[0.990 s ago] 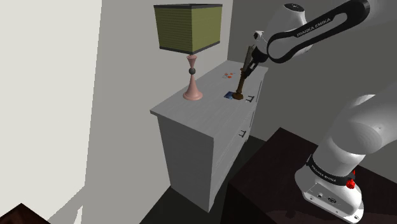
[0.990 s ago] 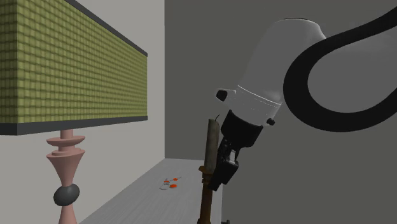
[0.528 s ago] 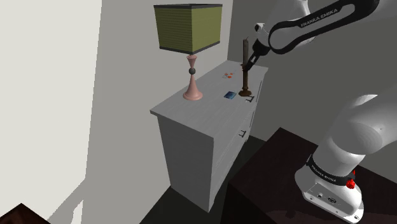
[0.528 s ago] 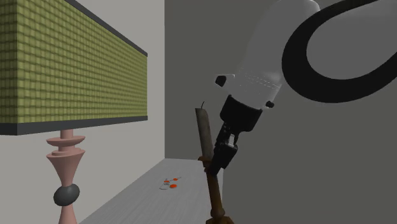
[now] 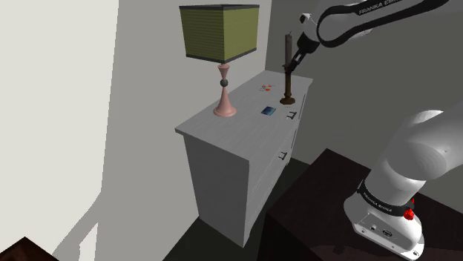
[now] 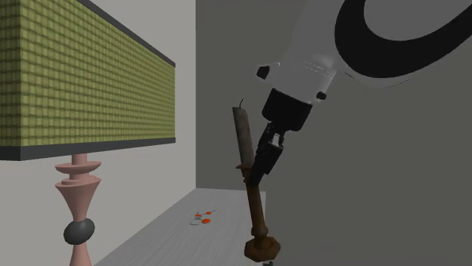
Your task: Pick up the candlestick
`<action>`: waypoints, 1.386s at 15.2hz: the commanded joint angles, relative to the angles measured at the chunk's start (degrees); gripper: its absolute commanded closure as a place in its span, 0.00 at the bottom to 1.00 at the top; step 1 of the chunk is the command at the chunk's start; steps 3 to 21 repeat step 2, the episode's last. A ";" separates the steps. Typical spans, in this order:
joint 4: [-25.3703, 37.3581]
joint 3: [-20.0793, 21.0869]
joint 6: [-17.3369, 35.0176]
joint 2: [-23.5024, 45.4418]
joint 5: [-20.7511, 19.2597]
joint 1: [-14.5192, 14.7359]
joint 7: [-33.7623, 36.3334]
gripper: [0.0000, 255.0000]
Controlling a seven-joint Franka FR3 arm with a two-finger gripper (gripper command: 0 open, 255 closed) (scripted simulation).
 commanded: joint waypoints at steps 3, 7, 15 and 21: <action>0.59 0.04 -0.94 -0.35 0.10 0.04 -0.12 1.00; 0.59 0.04 -0.94 -0.35 0.10 0.04 -0.12 1.00; 0.59 0.04 -0.94 -0.35 0.10 0.04 -0.12 1.00; 0.59 0.04 -0.94 -0.35 0.10 0.04 -0.12 1.00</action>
